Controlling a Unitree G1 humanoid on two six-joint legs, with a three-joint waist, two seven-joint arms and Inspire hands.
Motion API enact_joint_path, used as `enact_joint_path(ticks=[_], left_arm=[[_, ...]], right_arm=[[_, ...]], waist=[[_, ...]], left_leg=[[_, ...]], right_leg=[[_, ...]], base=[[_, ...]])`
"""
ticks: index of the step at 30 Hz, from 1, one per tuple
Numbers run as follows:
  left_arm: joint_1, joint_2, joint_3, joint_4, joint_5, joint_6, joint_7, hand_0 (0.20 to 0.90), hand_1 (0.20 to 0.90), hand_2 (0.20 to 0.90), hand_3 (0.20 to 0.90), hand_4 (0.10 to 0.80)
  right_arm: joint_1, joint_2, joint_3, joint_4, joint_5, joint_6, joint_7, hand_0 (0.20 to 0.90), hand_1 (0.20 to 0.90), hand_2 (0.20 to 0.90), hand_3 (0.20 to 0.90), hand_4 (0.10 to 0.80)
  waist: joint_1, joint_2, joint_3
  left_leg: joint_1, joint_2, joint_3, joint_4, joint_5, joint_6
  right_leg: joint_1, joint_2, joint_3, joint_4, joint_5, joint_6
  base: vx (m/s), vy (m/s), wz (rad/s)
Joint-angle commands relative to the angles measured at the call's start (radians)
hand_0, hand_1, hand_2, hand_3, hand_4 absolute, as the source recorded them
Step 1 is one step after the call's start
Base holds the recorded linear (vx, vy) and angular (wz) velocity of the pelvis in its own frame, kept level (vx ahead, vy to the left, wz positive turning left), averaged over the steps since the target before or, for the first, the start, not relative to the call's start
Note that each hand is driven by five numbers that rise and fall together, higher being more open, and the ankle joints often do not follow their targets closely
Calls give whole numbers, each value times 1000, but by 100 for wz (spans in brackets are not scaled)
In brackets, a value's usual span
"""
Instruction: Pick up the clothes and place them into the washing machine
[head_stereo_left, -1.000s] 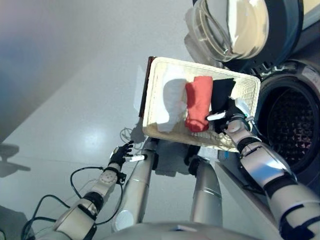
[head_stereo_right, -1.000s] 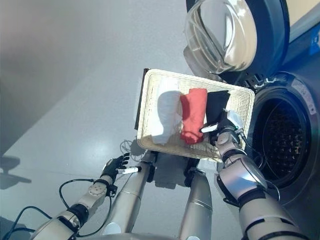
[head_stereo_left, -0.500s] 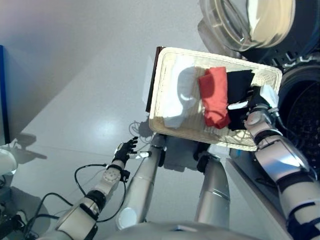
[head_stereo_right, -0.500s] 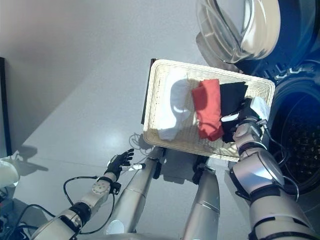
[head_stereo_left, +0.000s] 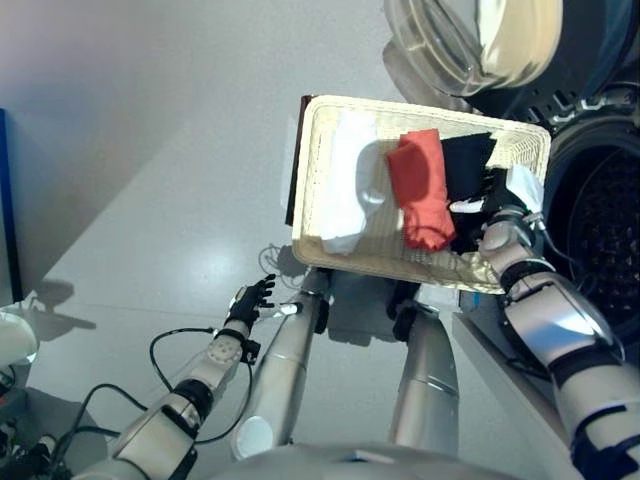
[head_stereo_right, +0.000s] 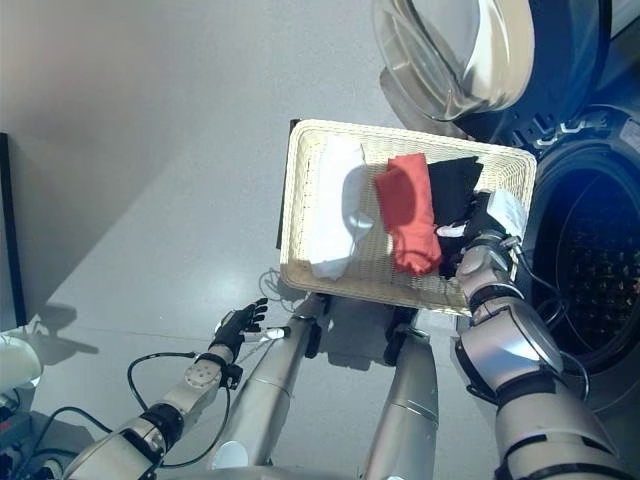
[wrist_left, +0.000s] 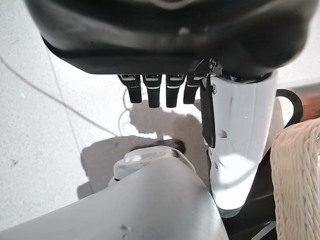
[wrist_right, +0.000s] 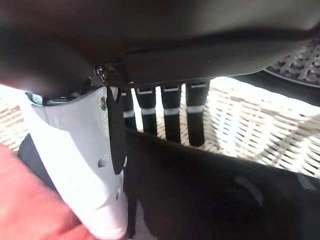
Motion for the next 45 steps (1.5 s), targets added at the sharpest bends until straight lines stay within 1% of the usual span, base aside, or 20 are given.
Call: enact_joint_path(ticks=[1, 5, 10, 16, 17, 19, 23, 24, 27, 30, 32, 34, 35, 36, 37, 38, 39, 40, 41, 45], left_arm=[[38, -12, 28, 97, 3, -9, 26, 900, 900, 900, 900, 800], [40, -14, 35, 112, 2, -8, 25, 900, 900, 900, 900, 800], [50, -8, 57, 134, 0, -7, 21, 900, 900, 900, 900, 800], [85, -4, 63, 129, 6, -15, 8, 900, 900, 900, 900, 800], [91, -3, 63, 123, 3, -18, 6, 900, 900, 900, 900, 800], [105, -1, 60, 105, 5, -23, 2, 900, 900, 900, 900, 800], [129, -1, 50, 78, 4, -33, -3, 900, 900, 900, 900, 800], [142, -2, 36, 61, 9, -36, -11, 900, 900, 900, 900, 800], [142, -3, 28, 60, 19, -32, -13, 900, 900, 900, 900, 800], [152, -9, 20, 57, 28, -33, -12, 900, 900, 900, 900, 800], [156, -11, 15, 44, 25, -40, -10, 900, 900, 900, 900, 800], [158, -12, 11, 39, 22, -47, -8, 900, 900, 900, 900, 800], [159, -11, 11, 39, 22, -47, -8, 900, 900, 900, 900, 800], [161, -9, 10, 27, 15, -58, -6, 900, 900, 900, 900, 800], [161, -8, 9, 27, 15, -59, -6, 900, 900, 900, 900, 800], [165, -6, 7, 13, 7, -65, -8, 900, 900, 900, 900, 800], [176, -5, -1, -9, 4, -75, -5, 900, 900, 900, 900, 800], [176, -4, -1, -10, 4, -75, -4, 900, 900, 900, 900, 800], [180, -8, -9, -3, 6, -76, 0, 900, 900, 900, 900, 800], [172, -27, -11, 14, -16, -83, 14, 900, 900, 900, 900, 800]], right_arm=[[105, 75, 28, -29, -1, -14, 67, 200, 200, 200, 200, 300], [128, 76, 13, -47, 12, -16, 72, 200, 200, 200, 200, 300], [151, 26, -29, -67, 35, -17, 88, 200, 200, 200, 200, 300], [145, -42, -121, -65, 119, -42, 87, 200, 200, 200, 200, 300], [136, -49, -134, -64, 135, -46, 86, 200, 200, 200, 200, 300], [128, -58, -166, -70, 177, -63, 85, 200, 200, 200, 200, 300], [127, -59, -207, -79, 229, -86, 75, 200, 200, 200, 200, 300], [133, -56, -226, -77, 254, -96, 73, 200, 200, 200, 200, 300], [137, -49, -237, -74, 276, -100, 77, 200, 200, 200, 200, 300], [148, -38, -253, -76, 305, -110, 80, 200, 200, 200, 200, 300], [158, -27, -277, -104, 353, -132, 83, 200, 200, 200, 200, 300], [178, -7, -315, -134, 429, -159, 86, 200, 200, 200, 200, 300], [179, -7, -316, -135, 429, -159, 86, 200, 200, 200, 200, 300], [197, 12, -384, -176, 564, -199, 94, 200, 200, 200, 200, 300], [198, 12, -385, -177, 564, -199, 94, 200, 200, 200, 200, 300], [213, 29, -427, -205, 647, -225, 103, 200, 200, 200, 200, 300], [233, 53, -517, -239, 784, -273, 110, 200, 200, 200, 200, 300], [234, 53, -517, -239, 784, -273, 110, 200, 200, 200, 200, 300], [250, 84, -591, -276, 915, -324, 125, 200, 200, 200, 200, 300], [263, 121, -719, -355, 1085, -418, 135, 200, 200, 200, 200, 300]], waist=[[-1, 79, 1], [-7, 80, -1], [-21, 81, -8], [-39, 83, -17], [-36, 90, -13], [-41, 92, -15], [-46, 92, -23], [-52, 94, -31], [-62, 99, -43], [-64, 106, -52], [-67, 109, -53], [-70, 109, -53], [-70, 109, -53], [-75, 111, -52], [-75, 110, -53], [-78, 110, -52], [-85, 114, -50], [-85, 114, -51], [-95, 116, -50], [-108, 115, -54]], left_leg=[[35, -27, 9, 5, -64, -42], [64, -23, 9, -22, -51, -44], [138, -11, 20, -87, -25, -48], [218, -1, 34, -154, -1, -55], [220, 7, 41, -176, 39, -51], [246, 13, 50, -196, 45, -52], [288, 21, 61, -236, 56, -52], [323, 24, 62, -269, 66, -55], [363, 27, 62, -303, 77, -61], [390, 27, 64, -319, 81, -60], [397, 28, 67, -320, 80, -59], [395, 28, 71, -315, 78, -56], [395, 28, 71, -315, 78, -56], [391, 29, 73, -313, 75, -55], [391, 29, 73, -312, 75, -55], [389, 29, 72, -311, 72, -55], [386, 30, 73, -312, 70, -54], [385, 30, 74, -312, 70, -54], [383, 33, 76, -314, 67, -53], [377, 34, 78, -317, 61, -51]], right_leg=[[137, 32, 4, -79, 19, 5], [166, 36, 2, -108, 28, 5], [232, 48, 13, -179, 56, 9], [308, 62, 28, -267, 92, 14], [309, 69, 25, -295, 134, 9], [328, 71, 31, -322, 148, 15], [366, 75, 39, -373, 167, 22], [397, 77, 41, -407, 178, 26], [439, 77, 42, -452, 190, 30], [467, 77, 47, -479, 201, 32], [472, 80, 55, -485, 205, 33], [465, 82, 60, -478, 203, 31], [465, 82, 60, -478, 203, 31], [460, 83, 62, -475, 201, 30], [460, 83, 63, -474, 201, 30], [457, 83, 63, -474, 200, 29], [451, 84, 64, -474, 198, 29], [451, 84, 64, -474, 198, 29], [443, 86, 68, -473, 196, 28], [436, 87, 79, -479, 198, 29]], base=[[16, -36, 1], [5, -17, -1], [1, -3, -1], [-20, 2, -8], [-110, 41, -21], [-59, 37, -35], [15, 6, -28], [35, -3, -30], [33, -12, -14], [28, -11, -7], [-6, -2, -6], [-12, -12, -5], [0, 0, 0], [0, 0, 0], [0, 0, 0], [0, 0, 0], [0, 0, 0], [-22, 21, -3], [-10, 14, -5], [-11, 25, -8]])
